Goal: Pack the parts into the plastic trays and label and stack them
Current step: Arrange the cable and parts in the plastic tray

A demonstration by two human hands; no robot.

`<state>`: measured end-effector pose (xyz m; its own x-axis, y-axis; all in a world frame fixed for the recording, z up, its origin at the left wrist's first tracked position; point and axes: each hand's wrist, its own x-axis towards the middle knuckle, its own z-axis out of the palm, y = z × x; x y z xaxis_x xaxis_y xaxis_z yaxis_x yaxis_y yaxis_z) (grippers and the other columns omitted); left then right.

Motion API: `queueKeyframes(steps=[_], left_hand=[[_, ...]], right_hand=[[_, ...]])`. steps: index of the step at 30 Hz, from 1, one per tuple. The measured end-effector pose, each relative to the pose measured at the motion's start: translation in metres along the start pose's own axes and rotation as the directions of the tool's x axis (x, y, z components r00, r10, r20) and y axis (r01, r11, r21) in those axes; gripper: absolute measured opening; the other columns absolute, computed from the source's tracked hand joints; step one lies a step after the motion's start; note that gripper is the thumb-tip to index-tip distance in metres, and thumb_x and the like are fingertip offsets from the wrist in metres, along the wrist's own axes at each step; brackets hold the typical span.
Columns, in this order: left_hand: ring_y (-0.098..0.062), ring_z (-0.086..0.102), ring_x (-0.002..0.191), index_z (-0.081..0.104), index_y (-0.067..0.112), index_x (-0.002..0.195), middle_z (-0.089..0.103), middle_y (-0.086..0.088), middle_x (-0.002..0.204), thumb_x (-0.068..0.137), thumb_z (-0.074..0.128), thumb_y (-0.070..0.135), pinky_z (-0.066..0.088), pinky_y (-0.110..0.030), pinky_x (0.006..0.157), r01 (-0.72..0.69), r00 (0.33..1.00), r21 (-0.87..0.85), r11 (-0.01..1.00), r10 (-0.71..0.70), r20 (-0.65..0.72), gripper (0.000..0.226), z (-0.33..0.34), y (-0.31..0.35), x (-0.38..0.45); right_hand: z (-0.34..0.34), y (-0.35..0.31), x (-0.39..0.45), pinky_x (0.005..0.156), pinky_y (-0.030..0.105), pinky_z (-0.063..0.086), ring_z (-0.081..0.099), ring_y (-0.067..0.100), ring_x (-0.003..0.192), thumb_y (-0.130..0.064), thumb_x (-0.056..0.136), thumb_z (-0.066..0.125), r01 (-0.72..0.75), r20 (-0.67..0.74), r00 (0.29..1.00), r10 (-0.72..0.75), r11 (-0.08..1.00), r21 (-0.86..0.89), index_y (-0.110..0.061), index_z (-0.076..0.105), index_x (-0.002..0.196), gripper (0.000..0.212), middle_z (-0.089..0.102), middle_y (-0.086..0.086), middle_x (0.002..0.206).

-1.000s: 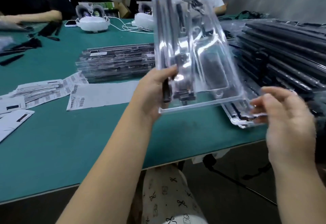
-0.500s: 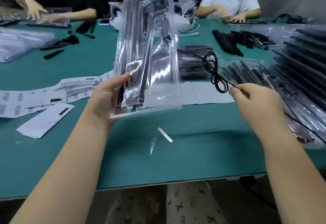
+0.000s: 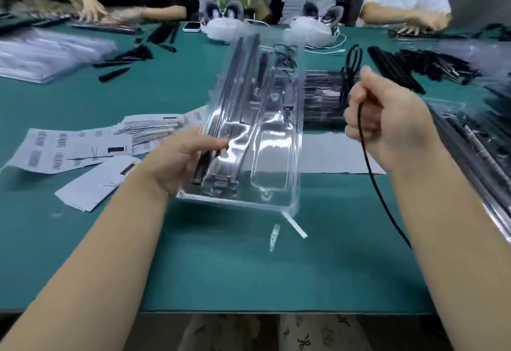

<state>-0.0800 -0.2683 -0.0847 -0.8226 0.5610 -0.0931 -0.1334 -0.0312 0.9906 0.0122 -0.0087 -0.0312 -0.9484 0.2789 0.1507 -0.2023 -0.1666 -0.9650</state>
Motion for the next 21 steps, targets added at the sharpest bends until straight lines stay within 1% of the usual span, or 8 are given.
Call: queueKeyframes(steps=[2, 5, 8, 11, 14, 16, 18, 21], left_hand=[[-0.021, 0.060, 0.066, 0.059, -0.001, 0.110, 0.062, -0.011, 0.083, 0.067, 0.068, 0.017, 0.050, -0.030, 0.062, 0.039, 0.991, 0.041, 0.998, -0.044, 0.126, 0.048, -0.008, 0.000, 0.000], [-0.026, 0.067, 0.073, 0.061, 0.003, 0.110, 0.066, -0.018, 0.091, 0.072, 0.062, 0.008, 0.057, -0.033, 0.066, 0.072, 0.959, 0.012, 0.997, -0.073, 0.274, 0.039, -0.011, -0.004, -0.004], [-0.029, 0.066, 0.078, 0.060, 0.003, 0.117, 0.058, -0.026, 0.102, 0.070, 0.068, 0.010, 0.058, -0.037, 0.073, 0.108, 0.914, 0.033, 0.994, -0.112, 0.390, 0.048, -0.012, -0.004, -0.006], [-0.032, 0.063, 0.088, 0.055, -0.004, 0.120, 0.057, -0.030, 0.109, 0.065, 0.079, 0.017, 0.053, -0.041, 0.082, 0.128, 0.882, 0.104, 0.986, -0.161, 0.443, 0.064, -0.017, -0.002, -0.005], [-0.033, 0.062, 0.086, 0.054, -0.009, 0.117, 0.056, -0.037, 0.104, 0.060, 0.085, 0.026, 0.053, -0.041, 0.081, 0.105, 0.906, 0.185, 0.977, -0.171, 0.388, 0.074, -0.020, -0.002, -0.004], [-0.028, 0.065, 0.080, 0.065, 0.001, 0.109, 0.064, -0.029, 0.096, 0.059, 0.084, 0.023, 0.056, -0.035, 0.075, 0.067, 0.933, 0.236, 0.969, -0.145, 0.329, 0.058, -0.019, 0.000, -0.005], [-0.017, 0.068, 0.077, 0.073, 0.015, 0.104, 0.073, -0.008, 0.091, 0.064, 0.080, 0.013, 0.055, -0.023, 0.069, 0.029, 0.957, 0.286, 0.958, -0.109, 0.270, 0.041, -0.018, 0.001, -0.005], [-0.002, 0.065, 0.085, 0.067, 0.024, 0.118, 0.073, 0.012, 0.096, 0.073, 0.074, 0.008, 0.047, -0.010, 0.072, -0.066, 0.980, 0.474, 0.878, -0.033, 0.198, 0.048, -0.017, 0.002, -0.005]], right_hand=[[-0.009, 0.010, 0.012, 0.037, 0.021, 0.018, 0.014, 0.011, 0.040, -0.033, 0.099, 0.042, -0.016, -0.193, 0.981, 0.014, 1.000, -0.005, -0.021, 0.049, 0.057, 0.045, 0.023, -0.009, 0.038], [-0.018, 0.031, 0.012, 0.039, 0.019, 0.023, 0.024, 0.006, 0.039, -0.031, 0.099, 0.045, -0.036, -0.428, 0.903, -0.029, 0.989, -0.142, -0.018, 0.050, 0.060, 0.040, 0.032, -0.011, 0.040], [-0.016, 0.040, 0.005, 0.050, 0.019, 0.036, 0.043, 0.004, 0.049, -0.033, 0.094, 0.049, 0.016, -0.530, 0.831, -0.168, 0.960, -0.278, -0.024, 0.058, 0.059, 0.038, 0.048, -0.013, 0.047], [-0.008, 0.045, 0.002, 0.080, 0.025, 0.040, 0.051, 0.016, 0.080, -0.034, 0.093, 0.049, 0.143, -0.452, 0.757, -0.472, 0.794, -0.591, -0.029, 0.051, 0.050, 0.043, 0.055, -0.004, 0.066], [0.001, 0.054, -0.003, 0.084, 0.025, 0.027, 0.048, 0.028, 0.099, -0.035, 0.095, 0.048, 0.090, -0.324, 0.741, -0.588, 0.565, -0.820, -0.018, 0.051, 0.054, 0.044, 0.055, 0.007, 0.082], [0.000, 0.055, -0.002, 0.087, 0.032, 0.029, 0.047, 0.029, 0.100, -0.035, 0.097, 0.047, 0.038, -0.288, 0.748, -0.598, 0.472, -0.881, -0.012, 0.057, 0.061, 0.043, 0.057, 0.008, 0.088], [-0.002, 0.054, -0.001, 0.074, 0.034, 0.032, 0.048, 0.030, 0.083, -0.030, 0.100, 0.043, 0.089, -0.253, 0.799, -0.546, 0.522, -0.848, -0.009, 0.049, 0.059, 0.046, 0.051, 0.009, 0.072], [0.000, 0.057, -0.001, 0.062, 0.030, 0.027, 0.042, 0.019, 0.062, -0.028, 0.102, 0.037, 0.124, -0.254, 0.834, -0.490, 0.615, -0.779, 0.000, 0.051, 0.067, 0.047, 0.043, -0.004, 0.057]])
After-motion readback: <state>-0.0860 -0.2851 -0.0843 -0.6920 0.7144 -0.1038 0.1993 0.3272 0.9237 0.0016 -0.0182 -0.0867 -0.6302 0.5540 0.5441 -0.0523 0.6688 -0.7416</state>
